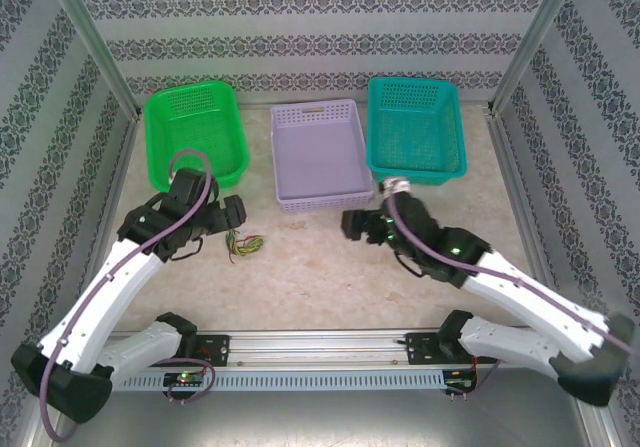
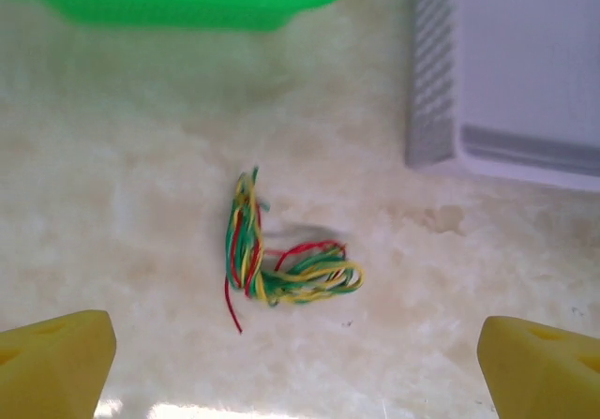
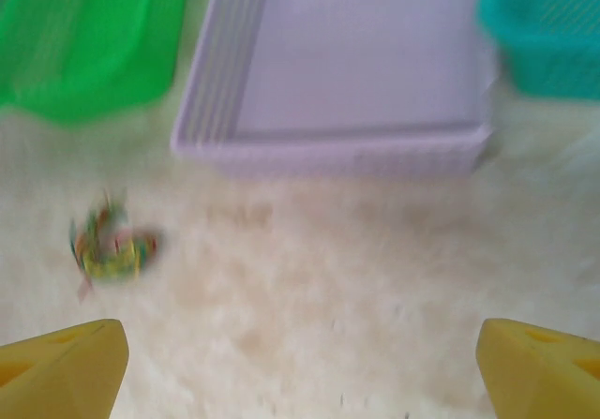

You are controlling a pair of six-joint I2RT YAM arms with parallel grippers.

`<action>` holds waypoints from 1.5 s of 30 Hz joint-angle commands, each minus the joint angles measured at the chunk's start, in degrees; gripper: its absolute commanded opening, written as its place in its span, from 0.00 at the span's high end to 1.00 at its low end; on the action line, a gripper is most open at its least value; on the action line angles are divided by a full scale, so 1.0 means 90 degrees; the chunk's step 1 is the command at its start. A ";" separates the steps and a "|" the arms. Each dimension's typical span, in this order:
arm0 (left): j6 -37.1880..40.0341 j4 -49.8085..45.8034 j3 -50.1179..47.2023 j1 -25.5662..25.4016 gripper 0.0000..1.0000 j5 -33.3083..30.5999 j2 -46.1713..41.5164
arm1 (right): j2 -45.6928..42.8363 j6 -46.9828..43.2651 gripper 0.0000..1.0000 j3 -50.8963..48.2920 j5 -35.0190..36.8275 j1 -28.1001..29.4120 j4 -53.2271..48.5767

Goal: Untangle the cables

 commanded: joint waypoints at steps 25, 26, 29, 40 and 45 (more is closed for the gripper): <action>-0.1855 0.0713 -0.0032 0.0720 0.37 0.0787 0.4294 | 0.2254 0.0087 0.08 0.0476 -0.1766 0.0420 0.0410; -0.1848 0.0793 -0.0089 0.0720 0.43 0.0802 0.4356 | 0.2307 0.0085 0.08 0.0491 -0.1813 0.0410 0.0439; -0.1862 0.1109 -0.0329 0.0720 0.55 0.0771 0.4425 | 0.2479 0.0041 0.08 0.0560 -0.1956 0.0399 0.0537; -0.0680 0.1202 -0.0079 0.0275 1.00 0.1211 0.3467 | 0.2813 -0.1256 0.10 0.0995 -0.2424 0.0262 0.0917; 0.0357 0.0554 0.0627 -0.0270 1.00 0.1530 0.3104 | 0.3095 -0.1610 0.09 0.1558 -0.3309 -0.0132 0.0907</action>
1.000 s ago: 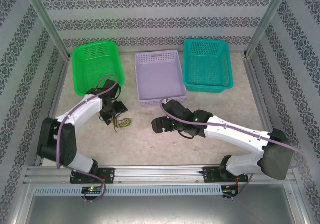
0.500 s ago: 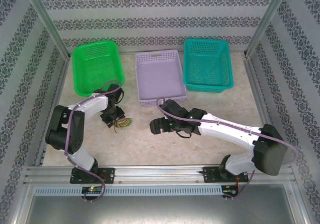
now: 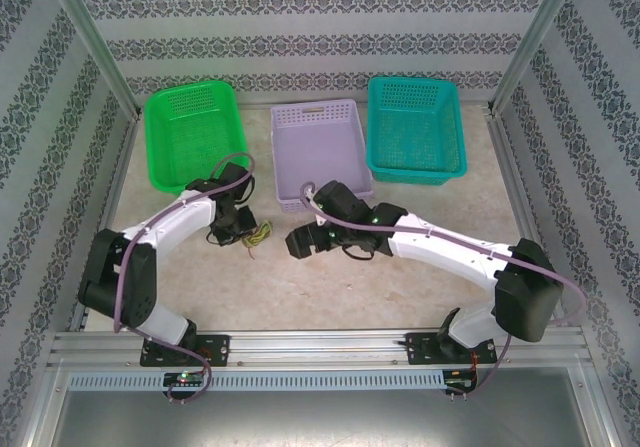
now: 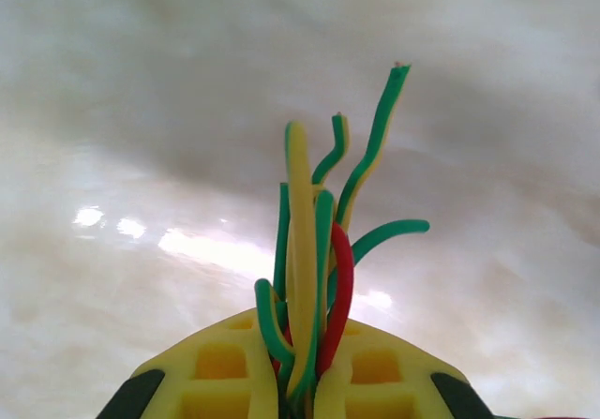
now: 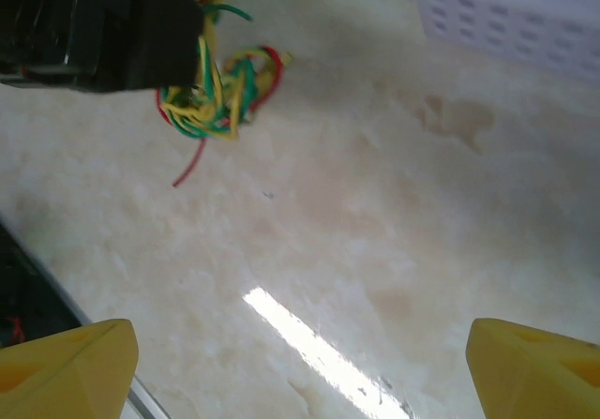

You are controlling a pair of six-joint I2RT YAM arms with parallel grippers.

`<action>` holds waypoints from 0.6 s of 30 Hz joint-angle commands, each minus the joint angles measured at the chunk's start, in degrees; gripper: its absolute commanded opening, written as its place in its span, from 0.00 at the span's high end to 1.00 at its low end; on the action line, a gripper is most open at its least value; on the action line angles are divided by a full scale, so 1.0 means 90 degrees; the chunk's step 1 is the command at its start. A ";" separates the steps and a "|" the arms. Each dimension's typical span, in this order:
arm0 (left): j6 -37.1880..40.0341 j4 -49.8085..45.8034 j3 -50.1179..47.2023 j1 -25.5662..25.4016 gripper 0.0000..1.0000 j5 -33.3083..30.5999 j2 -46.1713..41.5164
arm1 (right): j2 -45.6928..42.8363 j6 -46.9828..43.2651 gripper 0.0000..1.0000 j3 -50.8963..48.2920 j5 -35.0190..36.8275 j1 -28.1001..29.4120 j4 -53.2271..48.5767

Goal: Untangle the cables

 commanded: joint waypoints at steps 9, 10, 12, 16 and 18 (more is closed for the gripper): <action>0.0911 -0.0210 0.0765 -0.0616 1.00 0.0634 -0.0444 | 0.0750 0.1016 0.15 0.0881 -0.1372 -0.0492 0.0620; 0.0866 -0.0153 0.0780 -0.0668 1.00 0.0648 -0.0448 | 0.0785 0.1235 0.16 0.0841 -0.1457 -0.0527 0.0745; 0.0807 -0.0077 0.0846 -0.0744 1.00 0.0664 -0.0458 | 0.0798 0.1650 0.18 0.0707 -0.1452 -0.0553 0.0967; 0.0594 0.0088 0.0909 -0.0826 1.00 0.0815 -0.0514 | 0.0754 0.2758 0.29 0.0269 -0.1464 -0.0670 0.1696; 0.0427 0.0196 0.0904 -0.0851 1.00 0.0858 -0.0571 | 0.0743 0.3237 0.38 0.0084 -0.1515 -0.0679 0.2082</action>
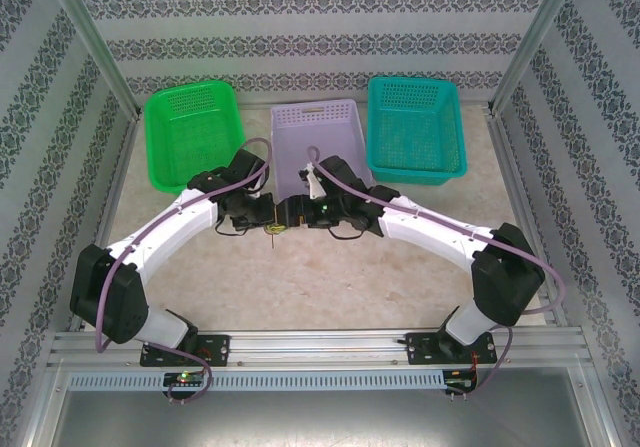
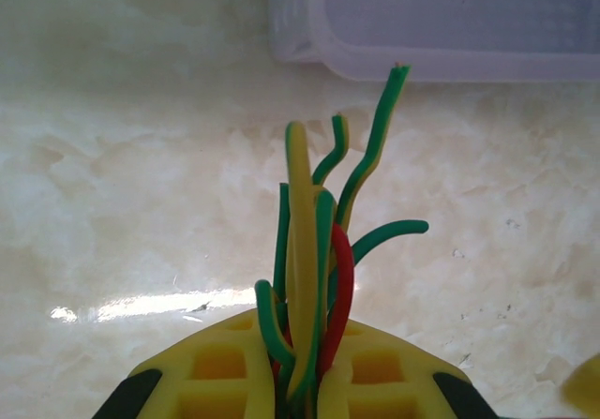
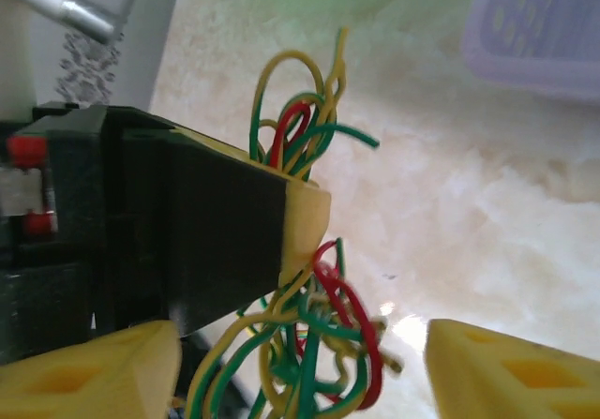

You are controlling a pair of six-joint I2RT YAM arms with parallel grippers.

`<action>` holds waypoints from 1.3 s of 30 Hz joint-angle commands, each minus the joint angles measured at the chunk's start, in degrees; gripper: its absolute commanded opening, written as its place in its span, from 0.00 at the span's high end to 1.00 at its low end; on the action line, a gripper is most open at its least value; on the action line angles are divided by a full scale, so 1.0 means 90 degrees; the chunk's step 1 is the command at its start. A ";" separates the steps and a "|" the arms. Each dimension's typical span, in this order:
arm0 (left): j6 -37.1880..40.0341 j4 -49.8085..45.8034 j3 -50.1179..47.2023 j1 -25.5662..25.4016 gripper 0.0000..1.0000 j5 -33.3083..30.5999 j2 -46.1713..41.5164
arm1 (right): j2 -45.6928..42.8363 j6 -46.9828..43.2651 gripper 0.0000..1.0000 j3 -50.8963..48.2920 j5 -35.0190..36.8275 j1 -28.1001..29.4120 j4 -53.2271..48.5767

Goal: Untangle the cables

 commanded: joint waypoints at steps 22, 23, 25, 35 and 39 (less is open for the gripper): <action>-0.0550 0.4793 -0.1162 -0.0962 1.00 -0.0558 -0.2404 | -0.0999 0.8541 1.00 -0.2870 -0.0826 -0.1388 0.2222; -0.0537 0.4957 -0.1272 -0.0957 1.00 -0.0569 -0.2510 | -0.1026 0.8498 1.00 -0.2880 -0.0892 -0.1433 0.2173; -0.0527 0.4812 -0.1205 -0.0949 1.00 -0.0540 -0.2528 | -0.1205 0.8217 1.00 -0.2874 -0.0893 -0.1557 0.2061; -0.0800 0.0741 0.1439 -0.0783 1.00 0.0481 -0.0626 | -0.3016 -0.2920 0.34 -0.0327 0.3633 -0.0778 -0.2121; -0.0545 -0.0550 0.2494 -0.0677 1.00 0.0757 0.0058 | -0.4378 -0.6663 0.28 -0.1915 0.4374 -0.0017 0.0091</action>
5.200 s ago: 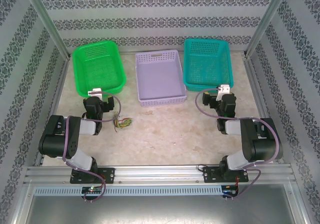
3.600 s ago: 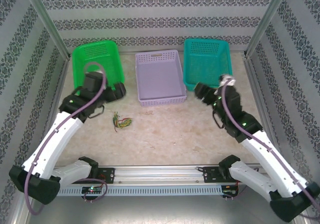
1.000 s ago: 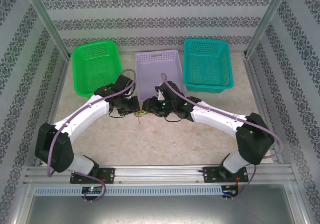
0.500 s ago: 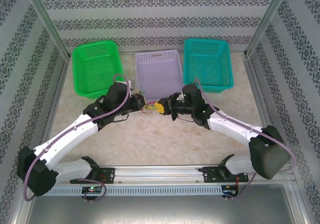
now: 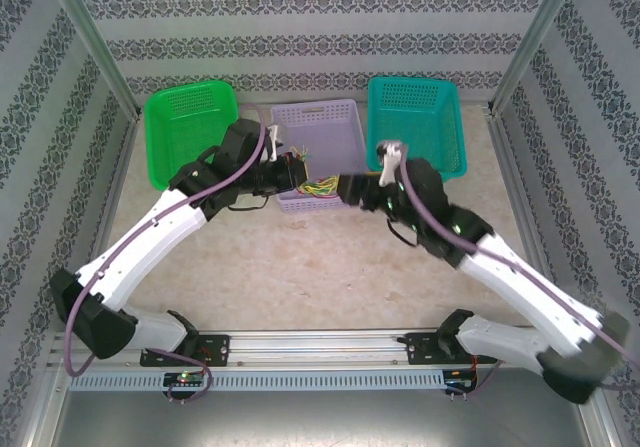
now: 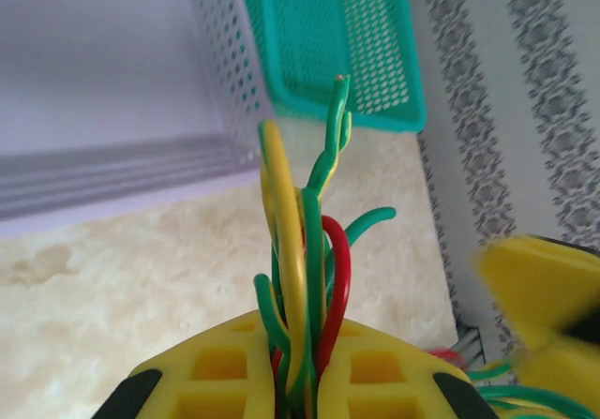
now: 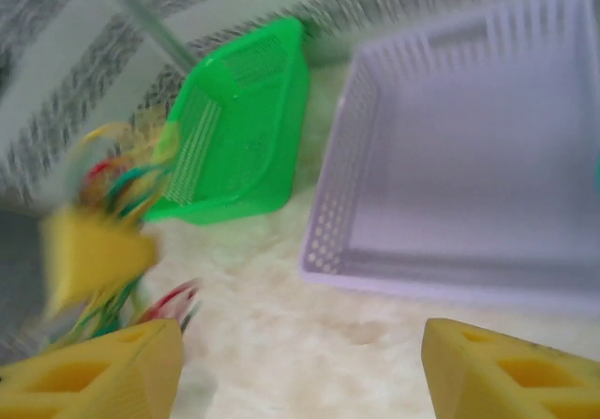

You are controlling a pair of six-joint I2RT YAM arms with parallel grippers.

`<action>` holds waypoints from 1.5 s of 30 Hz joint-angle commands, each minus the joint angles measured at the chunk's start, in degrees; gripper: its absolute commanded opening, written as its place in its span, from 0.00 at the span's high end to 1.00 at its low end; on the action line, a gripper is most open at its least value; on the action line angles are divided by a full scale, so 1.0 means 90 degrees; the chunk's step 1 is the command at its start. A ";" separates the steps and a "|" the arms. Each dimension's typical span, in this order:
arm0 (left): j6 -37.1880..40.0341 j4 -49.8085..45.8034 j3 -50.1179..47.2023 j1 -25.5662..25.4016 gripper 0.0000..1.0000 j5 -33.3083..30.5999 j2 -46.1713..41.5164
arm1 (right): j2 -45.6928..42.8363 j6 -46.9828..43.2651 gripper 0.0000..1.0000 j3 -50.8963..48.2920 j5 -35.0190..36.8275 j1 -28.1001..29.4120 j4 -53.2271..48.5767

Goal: Untangle the cables

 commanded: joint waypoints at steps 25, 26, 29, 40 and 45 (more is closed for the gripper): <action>0.0494 -0.2512 0.2371 0.0164 1.00 0.0756 0.1770 | 0.1465 -0.7905 0.54 -0.0102 0.2060 0.1298 0.1247; 0.0474 -0.2460 0.2390 0.0167 1.00 0.0765 0.1757 | 0.1505 -0.7679 0.59 -0.0082 0.2031 0.1298 0.1075; 0.0417 -0.2266 0.2415 0.0200 1.00 0.0835 0.1690 | 0.1554 -0.6937 0.72 -0.0042 0.1952 0.1248 0.0642; -0.0316 0.1369 0.0435 0.0721 1.00 0.1329 0.0008 | 0.1384 -0.0408 1.00 -0.0226 -0.4714 -0.0790 0.0332; -0.1060 0.3994 -0.1023 0.0899 1.00 0.1492 -0.0692 | 0.1889 0.1571 1.00 -0.0587 -0.6206 -0.0806 0.1447</action>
